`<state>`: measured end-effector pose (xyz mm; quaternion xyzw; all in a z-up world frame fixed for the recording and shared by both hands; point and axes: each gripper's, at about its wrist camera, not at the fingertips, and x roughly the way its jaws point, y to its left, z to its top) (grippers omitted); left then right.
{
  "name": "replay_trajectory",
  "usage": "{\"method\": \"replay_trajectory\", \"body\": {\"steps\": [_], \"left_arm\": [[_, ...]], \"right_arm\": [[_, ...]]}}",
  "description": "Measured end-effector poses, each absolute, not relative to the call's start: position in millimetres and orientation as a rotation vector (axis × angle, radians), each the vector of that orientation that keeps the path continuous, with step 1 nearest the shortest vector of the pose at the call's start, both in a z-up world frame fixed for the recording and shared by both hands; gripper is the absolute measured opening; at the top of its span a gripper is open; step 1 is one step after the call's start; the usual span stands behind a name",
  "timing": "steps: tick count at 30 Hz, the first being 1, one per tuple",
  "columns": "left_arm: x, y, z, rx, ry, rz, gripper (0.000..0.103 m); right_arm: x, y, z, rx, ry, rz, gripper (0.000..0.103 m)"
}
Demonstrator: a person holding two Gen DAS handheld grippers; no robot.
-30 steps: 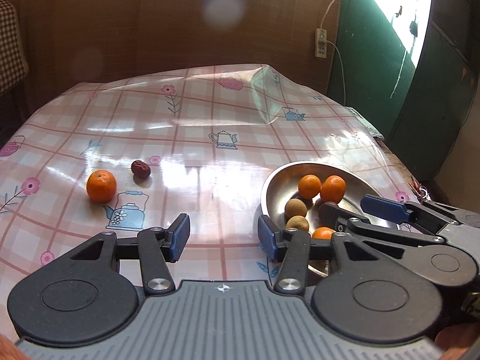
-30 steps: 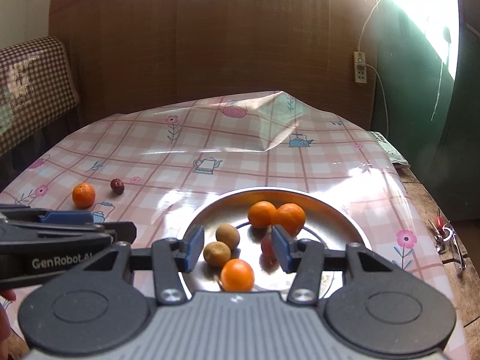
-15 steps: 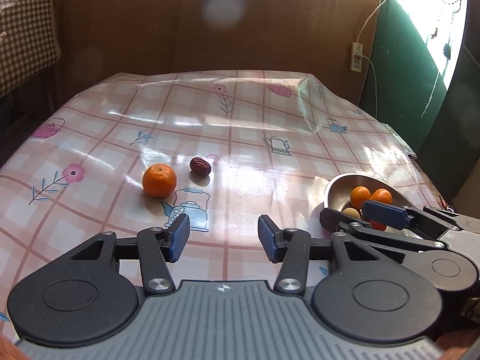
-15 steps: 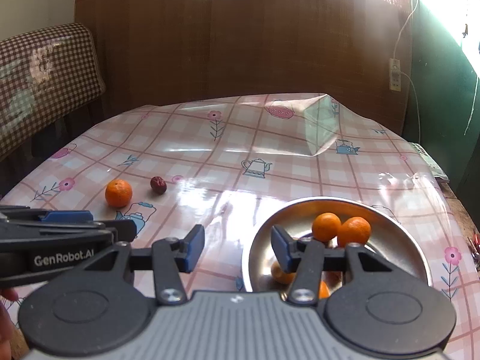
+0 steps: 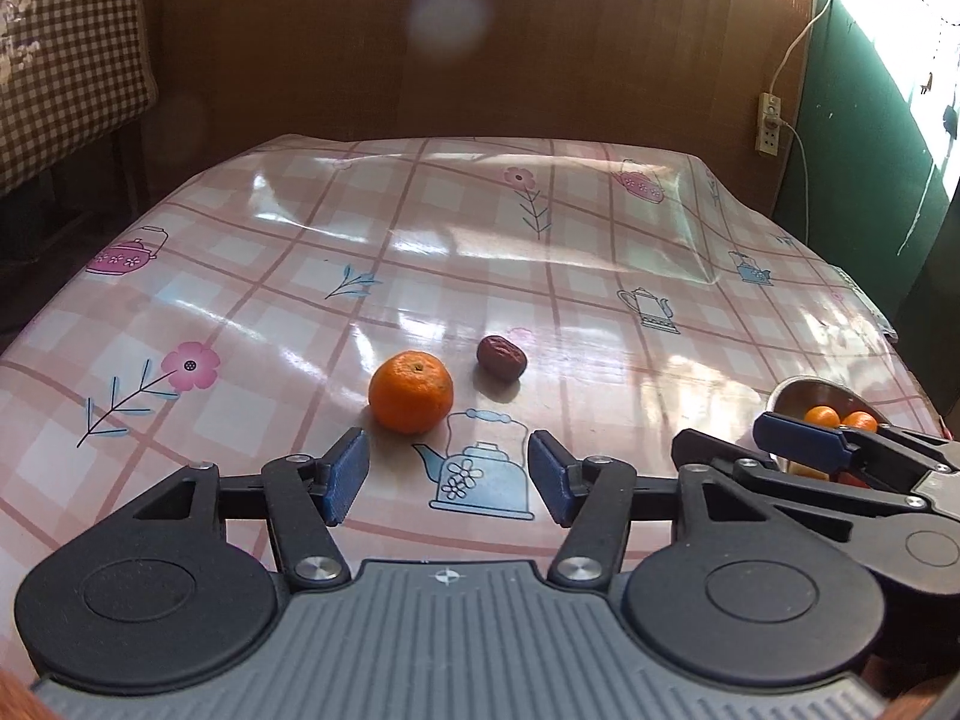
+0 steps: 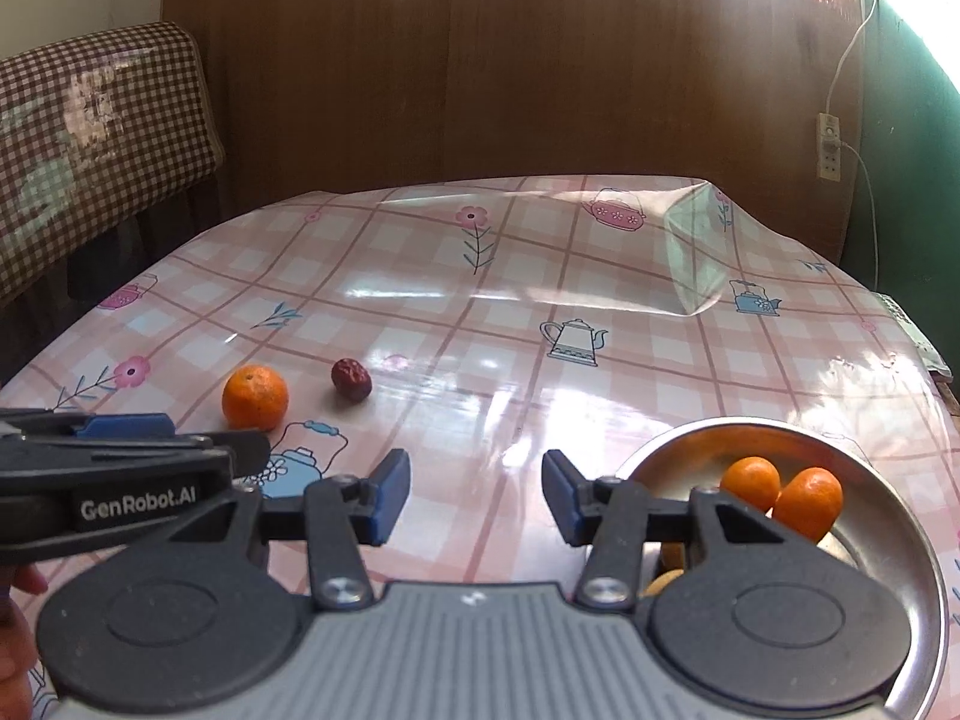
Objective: Organize fruits
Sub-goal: 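Move both grippers back toward the last mandarin and the red date, then grasp the last mandarin with the left gripper while the right grasps the red date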
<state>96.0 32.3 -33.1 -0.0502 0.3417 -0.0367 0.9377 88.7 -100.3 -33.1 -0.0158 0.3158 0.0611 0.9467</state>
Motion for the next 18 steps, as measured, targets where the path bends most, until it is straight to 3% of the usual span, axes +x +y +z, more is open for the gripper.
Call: {"method": "replay_trajectory", "body": {"steps": [9,12,13,16,18], "left_arm": [[137.1,37.4,-55.4,-0.064,0.740,-0.047,0.075],[142.3,39.4,-59.2,-0.050,0.732,-0.050,0.070],[146.0,41.7,-60.5,-0.044,0.727,-0.053,0.059],[148.6,44.6,-60.3,-0.046,0.714,-0.068,0.050],[146.6,46.9,-59.5,-0.044,0.709,-0.066,0.050]], "right_arm": [[110.3,-92.3,-41.0,-0.034,0.659,0.143,0.051],[117.6,-90.2,-43.2,-0.032,0.664,0.147,0.051],[119.5,-89.5,-43.9,-0.031,0.665,0.151,0.051],[126.7,-85.1,-46.2,-0.038,0.664,0.159,0.051],[131.8,-81.8,-47.5,-0.037,0.664,0.170,0.051]]}}
